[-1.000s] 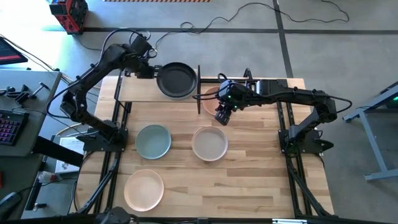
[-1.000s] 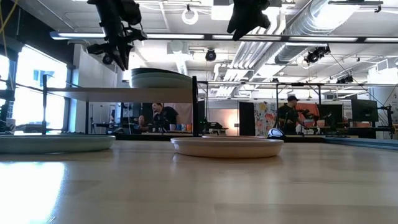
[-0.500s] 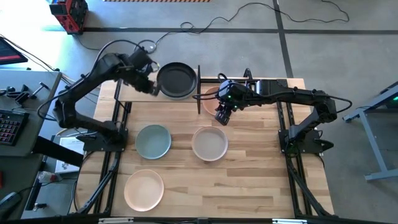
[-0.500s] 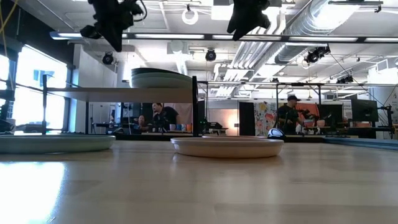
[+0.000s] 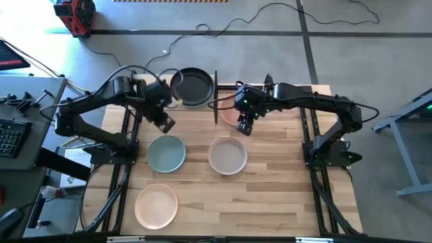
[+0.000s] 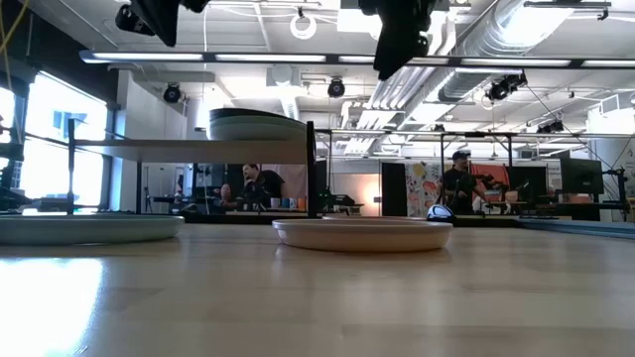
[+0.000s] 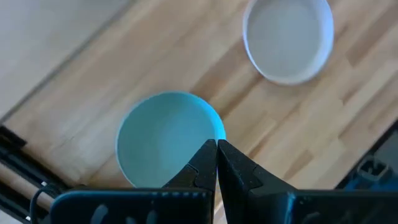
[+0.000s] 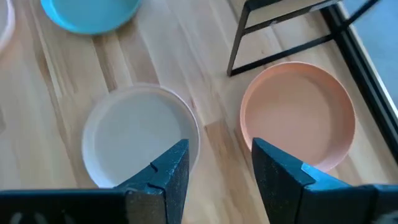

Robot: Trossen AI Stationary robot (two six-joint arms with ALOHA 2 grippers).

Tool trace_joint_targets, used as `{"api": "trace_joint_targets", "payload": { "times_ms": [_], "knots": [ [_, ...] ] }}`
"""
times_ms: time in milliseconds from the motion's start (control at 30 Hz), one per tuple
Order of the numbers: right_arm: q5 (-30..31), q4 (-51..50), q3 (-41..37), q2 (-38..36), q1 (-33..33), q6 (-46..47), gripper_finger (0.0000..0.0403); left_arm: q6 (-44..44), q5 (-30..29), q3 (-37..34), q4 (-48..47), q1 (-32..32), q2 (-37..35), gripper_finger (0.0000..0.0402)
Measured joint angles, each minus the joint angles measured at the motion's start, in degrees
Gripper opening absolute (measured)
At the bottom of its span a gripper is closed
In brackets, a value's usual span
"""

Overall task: Place and stack plates onto a shelf
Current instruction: Put the orange plate on the shelf

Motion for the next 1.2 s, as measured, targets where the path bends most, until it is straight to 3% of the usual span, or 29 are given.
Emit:
{"api": "trace_joint_targets", "payload": {
  "times_ms": [233, 567, 767, 933, 1200],
  "knots": [
    [-7.0, 0.2, 0.0, 4.4, -2.7, -11.9, 0.0154, -1.0, -3.7, 0.0, 0.1, -7.1, 0.3, 0.0003],
    [-8.1, -2.6, -0.4, 11.7, -4.9, -20.3, 0.0154, -1.6, -5.0, 0.0, -3.6, -11.7, 0.3, 0.0003],
    [-8.1, -1.0, -9.9, 11.2, -7.7, -20.3, 0.0154, -2.5, -8.8, 0.0, -3.8, -13.2, 0.2, 0.0003],
    [-8.1, 6.2, -18.1, 9.6, -10.1, -22.5, 0.0154, -2.1, -10.1, 0.0, -3.3, -12.9, 0.2, 0.0003],
    [-8.3, 17.1, -22.5, 8.4, -11.0, -32.5, 0.0154, -5.6, -12.8, 0.0, -2.8, -11.4, 0.5, 0.0003]
  ]
}}
